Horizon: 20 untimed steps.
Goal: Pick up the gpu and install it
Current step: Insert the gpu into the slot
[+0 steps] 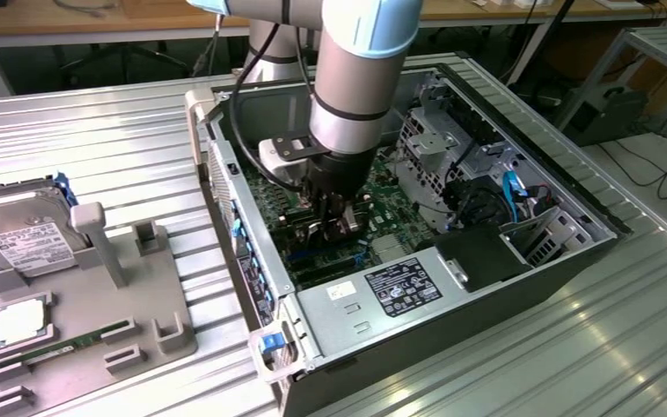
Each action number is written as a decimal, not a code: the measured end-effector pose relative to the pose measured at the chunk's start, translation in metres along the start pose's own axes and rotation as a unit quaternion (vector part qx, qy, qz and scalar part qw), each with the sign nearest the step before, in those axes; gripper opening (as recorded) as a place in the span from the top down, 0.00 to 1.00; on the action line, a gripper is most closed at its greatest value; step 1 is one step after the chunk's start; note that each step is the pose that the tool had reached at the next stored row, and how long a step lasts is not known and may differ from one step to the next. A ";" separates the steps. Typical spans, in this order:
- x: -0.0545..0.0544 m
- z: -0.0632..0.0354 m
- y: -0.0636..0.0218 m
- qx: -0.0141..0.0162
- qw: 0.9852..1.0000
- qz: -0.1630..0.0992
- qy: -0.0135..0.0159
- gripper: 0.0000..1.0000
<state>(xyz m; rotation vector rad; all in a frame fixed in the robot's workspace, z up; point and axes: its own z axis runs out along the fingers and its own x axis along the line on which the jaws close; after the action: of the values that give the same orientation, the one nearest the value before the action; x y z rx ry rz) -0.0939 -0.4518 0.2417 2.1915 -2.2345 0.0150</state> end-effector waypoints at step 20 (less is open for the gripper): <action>0.001 -0.0619 -0.0067 0.010 1.000 0.000 -0.002 0.85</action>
<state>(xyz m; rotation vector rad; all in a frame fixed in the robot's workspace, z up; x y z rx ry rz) -0.0871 -0.4519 0.3036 2.2033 -2.2465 0.0325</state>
